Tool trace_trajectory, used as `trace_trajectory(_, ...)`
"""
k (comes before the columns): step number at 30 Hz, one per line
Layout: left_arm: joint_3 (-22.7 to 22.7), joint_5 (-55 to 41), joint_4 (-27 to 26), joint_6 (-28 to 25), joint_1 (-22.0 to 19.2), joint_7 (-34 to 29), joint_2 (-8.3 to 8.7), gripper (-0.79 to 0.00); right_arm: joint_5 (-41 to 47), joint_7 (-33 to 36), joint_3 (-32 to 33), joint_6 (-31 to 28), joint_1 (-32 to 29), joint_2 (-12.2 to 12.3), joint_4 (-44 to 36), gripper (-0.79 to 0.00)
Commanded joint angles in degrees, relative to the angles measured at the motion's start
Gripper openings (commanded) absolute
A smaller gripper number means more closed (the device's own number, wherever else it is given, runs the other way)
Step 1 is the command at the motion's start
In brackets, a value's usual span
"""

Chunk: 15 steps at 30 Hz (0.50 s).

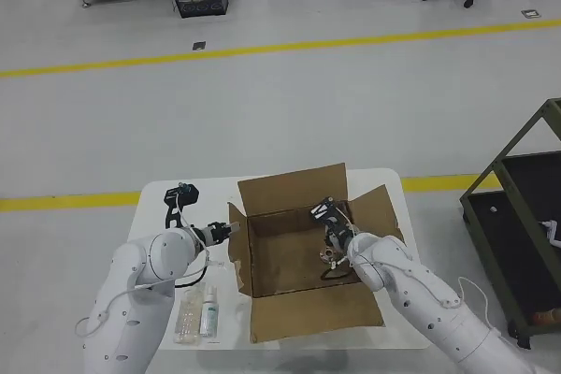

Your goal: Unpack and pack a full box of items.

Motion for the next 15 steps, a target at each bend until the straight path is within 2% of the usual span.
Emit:
trace_trajectory(1, 0.0, 0.0, 0.0, 0.0, 0.0, 0.0, 0.00, 0.000, 0.8, 1.2, -1.8, 1.1, 1.5, -1.2, 1.6, -0.785)
trace_trajectory(7, 0.0, 0.0, 0.0, 0.0, 0.0, 0.0, 0.00, 0.000, -0.2, 4.6, -7.8, 3.8, 7.0, -5.4, 8.0, -0.785)
trace_trajectory(15, 0.0, 0.0, 0.0, 0.0, 0.0, 0.0, 0.00, 0.000, 0.3, 7.9, -11.9, 2.8, 10.3, -9.7, 14.1, -0.785)
